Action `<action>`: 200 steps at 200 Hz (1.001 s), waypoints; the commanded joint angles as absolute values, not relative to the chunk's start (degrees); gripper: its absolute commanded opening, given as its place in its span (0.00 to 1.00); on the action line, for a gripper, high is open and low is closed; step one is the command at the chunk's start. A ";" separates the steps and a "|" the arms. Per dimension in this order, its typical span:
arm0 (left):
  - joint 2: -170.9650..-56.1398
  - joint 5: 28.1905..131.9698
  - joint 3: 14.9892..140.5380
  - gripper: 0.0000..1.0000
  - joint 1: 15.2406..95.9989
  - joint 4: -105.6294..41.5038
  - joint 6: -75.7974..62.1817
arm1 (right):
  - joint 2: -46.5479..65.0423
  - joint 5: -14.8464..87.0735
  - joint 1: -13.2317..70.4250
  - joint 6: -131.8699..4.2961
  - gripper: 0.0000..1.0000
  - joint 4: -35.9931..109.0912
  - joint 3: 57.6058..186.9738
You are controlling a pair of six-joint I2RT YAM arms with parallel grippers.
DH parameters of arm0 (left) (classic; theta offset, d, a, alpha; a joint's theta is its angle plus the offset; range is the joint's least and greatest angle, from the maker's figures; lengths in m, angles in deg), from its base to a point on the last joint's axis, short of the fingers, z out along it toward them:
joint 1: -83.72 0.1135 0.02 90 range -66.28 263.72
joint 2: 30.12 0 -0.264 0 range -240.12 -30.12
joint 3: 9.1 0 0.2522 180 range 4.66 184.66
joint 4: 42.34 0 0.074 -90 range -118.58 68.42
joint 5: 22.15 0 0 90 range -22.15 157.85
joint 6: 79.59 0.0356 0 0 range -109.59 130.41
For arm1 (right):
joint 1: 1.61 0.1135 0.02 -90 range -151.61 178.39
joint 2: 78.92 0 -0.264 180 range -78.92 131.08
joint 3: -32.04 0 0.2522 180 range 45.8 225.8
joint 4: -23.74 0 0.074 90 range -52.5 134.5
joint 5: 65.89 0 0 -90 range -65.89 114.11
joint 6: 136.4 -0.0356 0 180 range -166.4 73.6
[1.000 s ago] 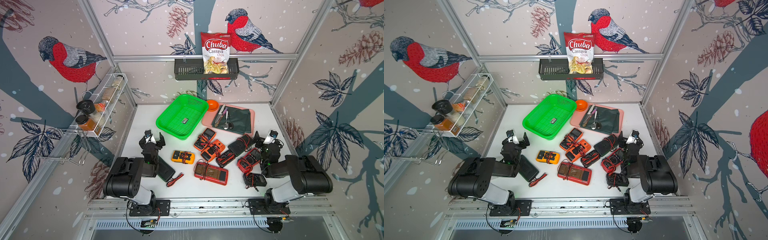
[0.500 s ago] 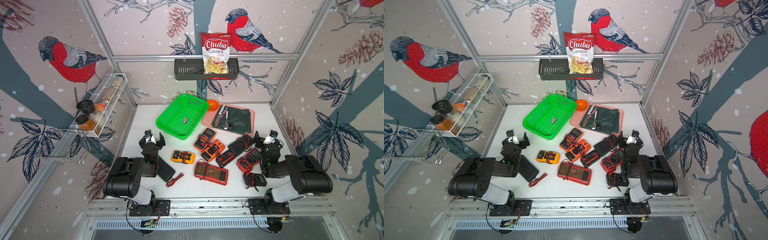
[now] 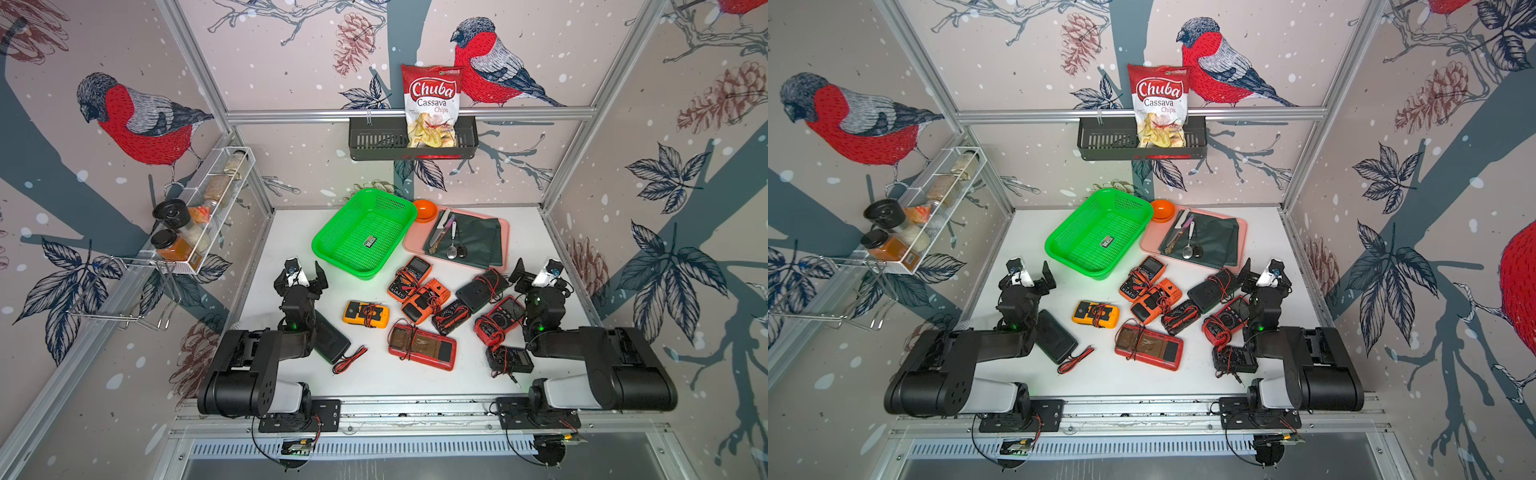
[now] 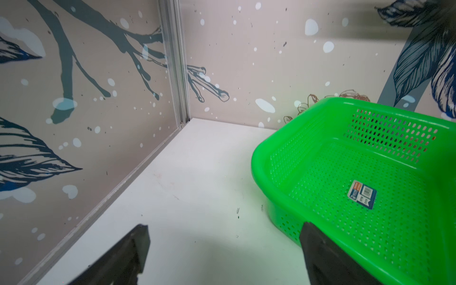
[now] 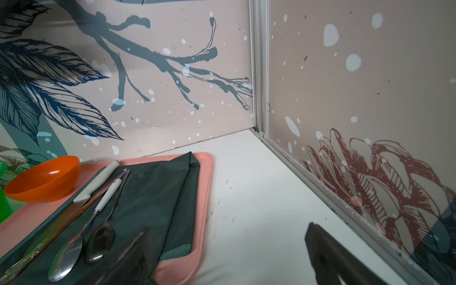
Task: Put the multimeter into the basket
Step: Pick up the multimeter from the center of the board.
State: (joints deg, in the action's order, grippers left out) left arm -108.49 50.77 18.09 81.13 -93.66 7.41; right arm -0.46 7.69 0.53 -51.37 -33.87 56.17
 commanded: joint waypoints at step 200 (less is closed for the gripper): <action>-88.01 54.12 34.67 0.98 65.44 -53.90 -7.16 | -25.19 5.34 2.79 -70.97 0.99 37.22 75.68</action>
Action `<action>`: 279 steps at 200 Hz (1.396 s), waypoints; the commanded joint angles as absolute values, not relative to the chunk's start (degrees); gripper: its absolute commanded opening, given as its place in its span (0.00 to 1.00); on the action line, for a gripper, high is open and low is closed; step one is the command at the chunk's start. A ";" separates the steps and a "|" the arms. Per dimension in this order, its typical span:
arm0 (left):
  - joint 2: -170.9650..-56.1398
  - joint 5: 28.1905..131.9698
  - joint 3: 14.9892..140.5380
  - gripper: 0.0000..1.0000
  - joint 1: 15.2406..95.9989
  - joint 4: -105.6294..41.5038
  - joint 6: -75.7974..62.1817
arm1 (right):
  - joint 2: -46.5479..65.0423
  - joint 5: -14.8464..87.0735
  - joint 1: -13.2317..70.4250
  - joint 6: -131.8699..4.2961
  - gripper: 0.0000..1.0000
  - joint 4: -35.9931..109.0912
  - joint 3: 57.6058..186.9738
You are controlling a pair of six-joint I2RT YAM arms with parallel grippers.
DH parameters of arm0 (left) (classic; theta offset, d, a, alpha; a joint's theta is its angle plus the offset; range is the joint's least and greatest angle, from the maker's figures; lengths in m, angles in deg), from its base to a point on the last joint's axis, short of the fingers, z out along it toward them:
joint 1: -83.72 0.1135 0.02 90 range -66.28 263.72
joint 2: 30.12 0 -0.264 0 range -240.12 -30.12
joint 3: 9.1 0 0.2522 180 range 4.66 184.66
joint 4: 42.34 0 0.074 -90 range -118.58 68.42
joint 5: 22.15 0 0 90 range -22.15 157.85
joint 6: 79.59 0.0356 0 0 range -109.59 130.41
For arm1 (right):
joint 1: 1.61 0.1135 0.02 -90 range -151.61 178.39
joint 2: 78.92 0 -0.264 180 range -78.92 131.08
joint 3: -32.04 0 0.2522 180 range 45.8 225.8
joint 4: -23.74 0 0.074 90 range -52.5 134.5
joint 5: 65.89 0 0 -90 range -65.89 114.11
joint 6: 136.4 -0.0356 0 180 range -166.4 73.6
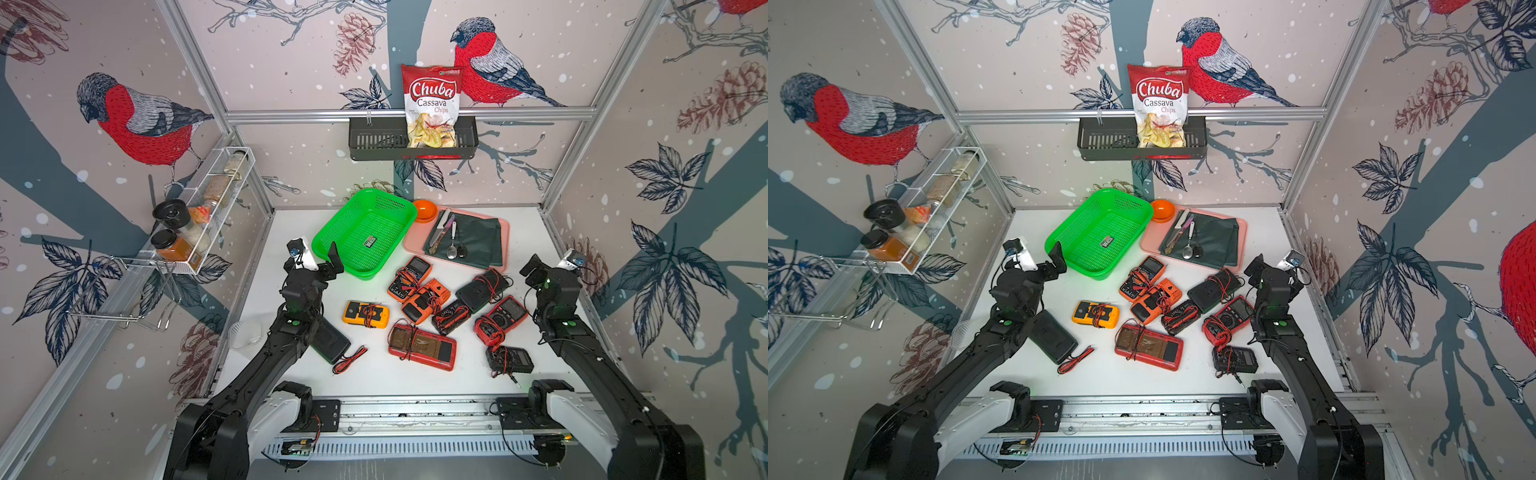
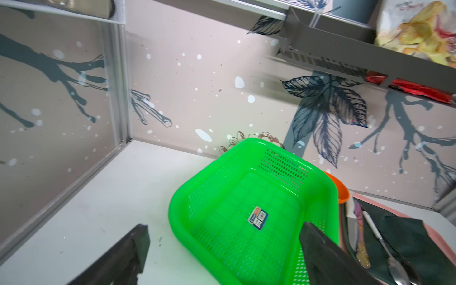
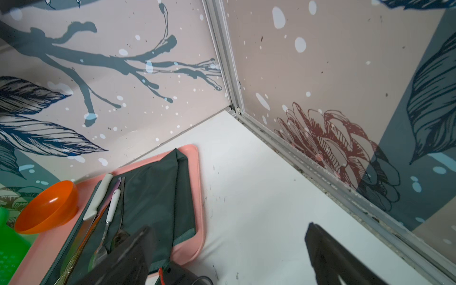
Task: Put the multimeter into the basket
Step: Pick up the multimeter from the center of the board.
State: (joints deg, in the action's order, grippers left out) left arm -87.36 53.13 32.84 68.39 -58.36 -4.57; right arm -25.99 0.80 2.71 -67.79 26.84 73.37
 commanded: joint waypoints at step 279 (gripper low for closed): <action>-97.03 57.20 40.37 0.98 44.52 -38.15 -6.93 | -25.07 17.60 10.02 -95.75 0.99 76.40 82.33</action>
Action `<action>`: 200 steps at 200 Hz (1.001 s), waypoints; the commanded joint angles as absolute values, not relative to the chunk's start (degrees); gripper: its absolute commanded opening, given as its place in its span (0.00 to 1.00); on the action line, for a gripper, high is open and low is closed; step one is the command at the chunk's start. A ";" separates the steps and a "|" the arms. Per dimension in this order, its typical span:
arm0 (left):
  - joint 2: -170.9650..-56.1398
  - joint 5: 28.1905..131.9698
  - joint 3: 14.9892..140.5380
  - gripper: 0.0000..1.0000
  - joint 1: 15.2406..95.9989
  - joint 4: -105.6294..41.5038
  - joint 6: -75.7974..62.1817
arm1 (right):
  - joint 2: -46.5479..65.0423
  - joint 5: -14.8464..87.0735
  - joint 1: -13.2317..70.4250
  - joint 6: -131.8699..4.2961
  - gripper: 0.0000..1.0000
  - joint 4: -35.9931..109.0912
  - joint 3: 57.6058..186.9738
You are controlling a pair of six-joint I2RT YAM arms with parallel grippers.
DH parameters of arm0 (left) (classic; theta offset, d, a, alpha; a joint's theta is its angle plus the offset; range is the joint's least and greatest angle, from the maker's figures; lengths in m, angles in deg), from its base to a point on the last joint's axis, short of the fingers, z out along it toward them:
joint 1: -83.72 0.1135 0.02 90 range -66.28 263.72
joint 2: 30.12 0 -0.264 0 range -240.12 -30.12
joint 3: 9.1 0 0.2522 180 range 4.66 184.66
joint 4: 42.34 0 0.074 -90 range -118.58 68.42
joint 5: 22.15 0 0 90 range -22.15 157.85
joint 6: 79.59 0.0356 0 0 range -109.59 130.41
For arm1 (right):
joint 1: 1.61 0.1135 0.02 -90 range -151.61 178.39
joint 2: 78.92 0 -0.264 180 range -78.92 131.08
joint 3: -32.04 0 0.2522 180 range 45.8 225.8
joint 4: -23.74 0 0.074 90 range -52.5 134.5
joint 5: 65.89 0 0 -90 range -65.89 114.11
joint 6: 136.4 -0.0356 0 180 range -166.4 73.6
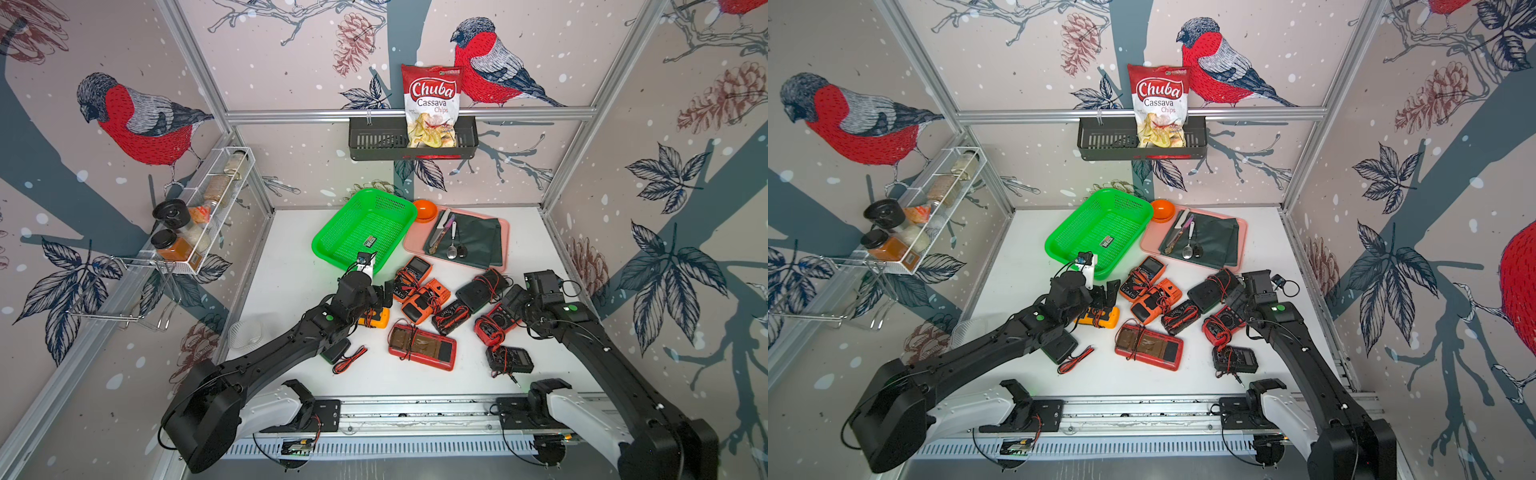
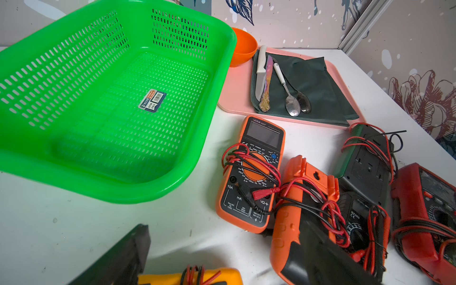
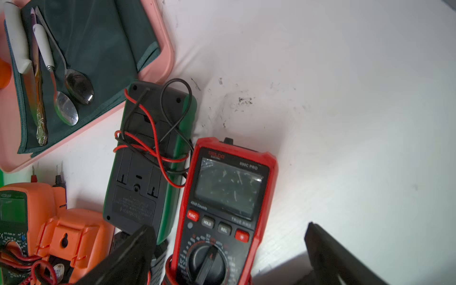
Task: Put the multimeter into the basket
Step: Pick up the multimeter from the center of the board.
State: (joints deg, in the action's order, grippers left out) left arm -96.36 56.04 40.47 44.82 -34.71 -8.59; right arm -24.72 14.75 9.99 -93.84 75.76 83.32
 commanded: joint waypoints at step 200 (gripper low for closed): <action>-97.20 55.61 37.49 0.98 44.36 -40.18 -7.85 | -9.15 17.93 15.24 -101.57 0.96 57.06 76.91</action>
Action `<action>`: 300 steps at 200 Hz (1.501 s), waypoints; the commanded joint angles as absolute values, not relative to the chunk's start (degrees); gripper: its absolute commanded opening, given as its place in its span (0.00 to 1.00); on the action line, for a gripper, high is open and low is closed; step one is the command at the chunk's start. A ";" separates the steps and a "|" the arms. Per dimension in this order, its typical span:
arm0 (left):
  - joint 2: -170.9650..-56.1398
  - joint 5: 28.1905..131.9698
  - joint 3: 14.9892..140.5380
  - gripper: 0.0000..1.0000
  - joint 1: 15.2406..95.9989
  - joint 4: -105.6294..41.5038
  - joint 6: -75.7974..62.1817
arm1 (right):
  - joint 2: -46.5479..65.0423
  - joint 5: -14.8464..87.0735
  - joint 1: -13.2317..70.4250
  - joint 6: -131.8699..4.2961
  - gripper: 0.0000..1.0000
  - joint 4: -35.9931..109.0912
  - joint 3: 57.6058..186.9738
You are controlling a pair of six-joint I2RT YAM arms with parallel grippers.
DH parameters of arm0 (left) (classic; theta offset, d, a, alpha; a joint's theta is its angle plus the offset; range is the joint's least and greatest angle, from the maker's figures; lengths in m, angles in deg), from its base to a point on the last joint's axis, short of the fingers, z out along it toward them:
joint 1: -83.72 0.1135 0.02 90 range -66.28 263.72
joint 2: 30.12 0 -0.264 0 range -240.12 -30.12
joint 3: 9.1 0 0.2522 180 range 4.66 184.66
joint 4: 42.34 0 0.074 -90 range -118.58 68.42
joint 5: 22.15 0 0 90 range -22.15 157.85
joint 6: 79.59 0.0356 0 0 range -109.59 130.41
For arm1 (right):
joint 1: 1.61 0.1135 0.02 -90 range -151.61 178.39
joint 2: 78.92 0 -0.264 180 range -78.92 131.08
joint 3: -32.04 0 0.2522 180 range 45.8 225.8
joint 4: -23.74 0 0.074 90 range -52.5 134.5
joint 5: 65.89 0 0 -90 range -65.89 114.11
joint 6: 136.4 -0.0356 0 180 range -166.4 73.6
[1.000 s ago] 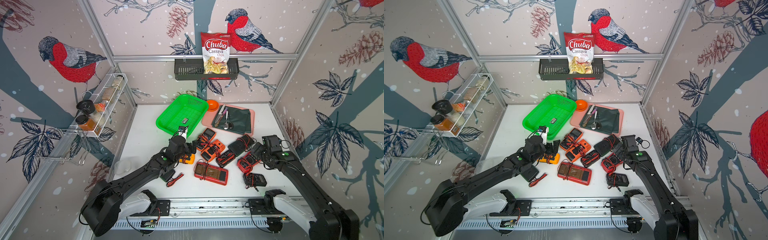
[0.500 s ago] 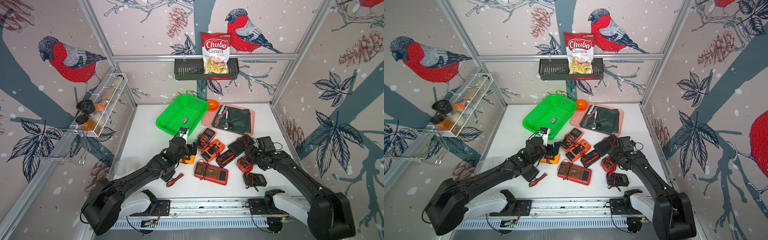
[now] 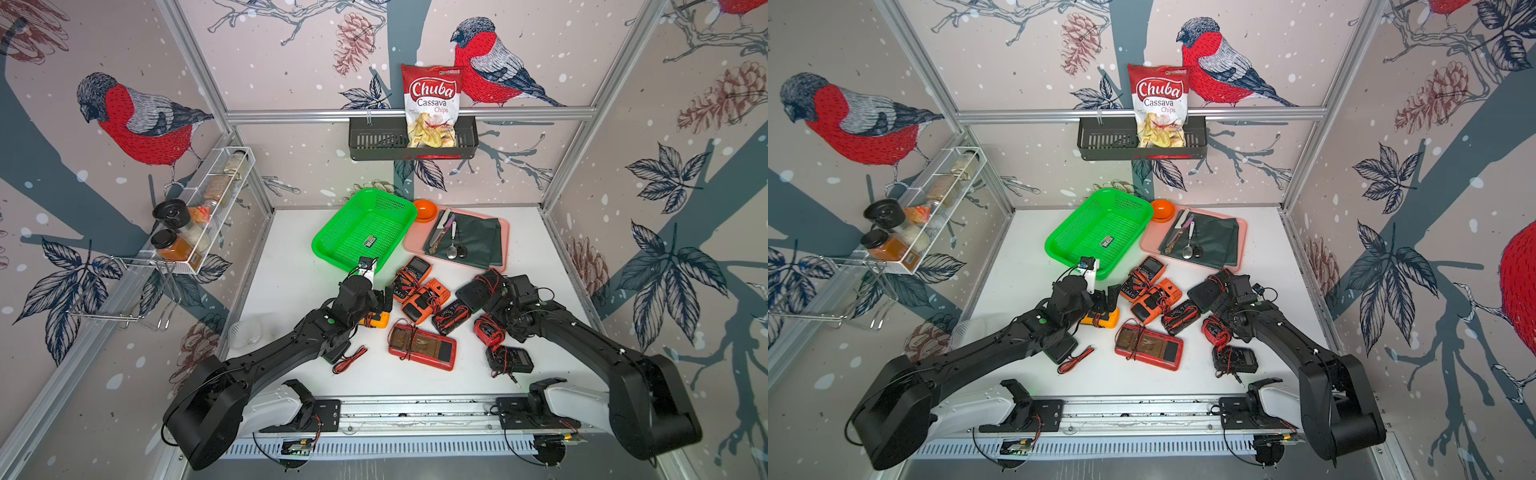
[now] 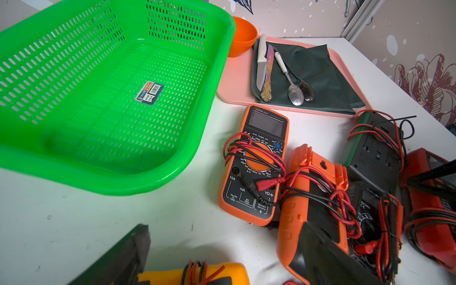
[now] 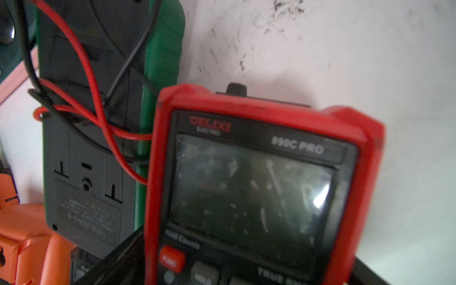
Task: Put the multimeter into the basket
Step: Pick up the multimeter from the center of the board, then place the multimeter in the basket.
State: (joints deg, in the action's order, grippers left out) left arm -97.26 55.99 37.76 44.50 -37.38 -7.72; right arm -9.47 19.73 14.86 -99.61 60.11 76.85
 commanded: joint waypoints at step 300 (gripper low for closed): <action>-82.02 35.83 35.84 0.98 56.05 -31.23 -23.40 | 38.76 20.92 40.23 -47.64 0.00 36.28 150.73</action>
State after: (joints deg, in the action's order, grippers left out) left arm -82.33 33.42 36.21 53.50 -31.50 -20.94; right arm 34.49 15.51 39.69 -52.49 47.91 146.29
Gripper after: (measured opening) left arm 0.978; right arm 0.859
